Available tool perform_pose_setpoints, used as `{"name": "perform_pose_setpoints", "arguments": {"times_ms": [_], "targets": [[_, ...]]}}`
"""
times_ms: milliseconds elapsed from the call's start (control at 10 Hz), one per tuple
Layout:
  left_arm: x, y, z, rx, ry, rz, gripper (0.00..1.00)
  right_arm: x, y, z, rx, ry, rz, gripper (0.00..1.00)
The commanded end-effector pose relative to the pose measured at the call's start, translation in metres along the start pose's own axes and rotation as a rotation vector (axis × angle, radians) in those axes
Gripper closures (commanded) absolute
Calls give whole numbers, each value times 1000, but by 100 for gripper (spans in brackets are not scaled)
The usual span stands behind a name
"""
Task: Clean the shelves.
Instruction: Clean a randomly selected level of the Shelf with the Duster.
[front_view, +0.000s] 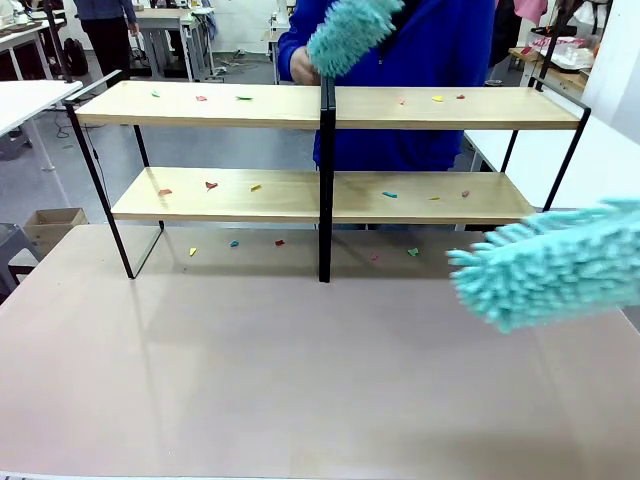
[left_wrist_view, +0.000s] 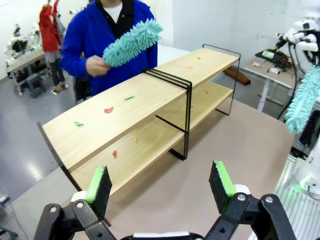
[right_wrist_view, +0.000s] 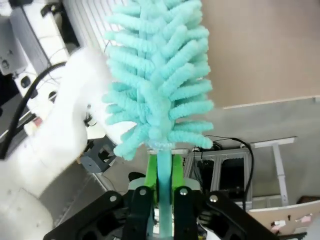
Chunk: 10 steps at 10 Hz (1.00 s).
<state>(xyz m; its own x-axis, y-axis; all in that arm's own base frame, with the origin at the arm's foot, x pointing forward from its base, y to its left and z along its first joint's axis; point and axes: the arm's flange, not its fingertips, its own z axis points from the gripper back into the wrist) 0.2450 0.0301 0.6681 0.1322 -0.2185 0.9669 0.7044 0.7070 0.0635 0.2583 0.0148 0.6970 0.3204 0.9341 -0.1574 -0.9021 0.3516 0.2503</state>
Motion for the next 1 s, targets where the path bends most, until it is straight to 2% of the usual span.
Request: {"name": "perform_pose_setpoints", "arguments": {"times_ms": [0, 200, 300, 400, 500, 600, 700, 800, 900], "targets": [[-1, -1, -2, 7, 4, 4, 0, 68, 14, -14, -78, -32, -71, 88], [-1, -1, -2, 7, 4, 4, 0, 135, 48, -29, -136, -59, -160, 88], [-1, -1, -2, 7, 4, 4, 0, 170, 66, -39, -142, -112, -179, 88], [-1, -1, -2, 7, 4, 4, 0, 190, 84, -46, -178, -125, -135, 88], [-1, -1, -2, 7, 4, 4, 0, 183, 81, -45, -236, 43, 10, 88], [-1, -1, -2, 7, 4, 4, 0, 180, 75, -38, -144, -91, -144, 88], [-1, -1, -2, 7, 4, 4, 0, 180, 75, -38, -144, -91, -144, 88], [-1, -1, -2, 7, 4, 4, 0, 197, 92, -47, -177, -49, -92, 88], [-1, -1, -2, 7, 4, 4, 0, 174, 81, -36, -195, -218, -152, 88]]}}
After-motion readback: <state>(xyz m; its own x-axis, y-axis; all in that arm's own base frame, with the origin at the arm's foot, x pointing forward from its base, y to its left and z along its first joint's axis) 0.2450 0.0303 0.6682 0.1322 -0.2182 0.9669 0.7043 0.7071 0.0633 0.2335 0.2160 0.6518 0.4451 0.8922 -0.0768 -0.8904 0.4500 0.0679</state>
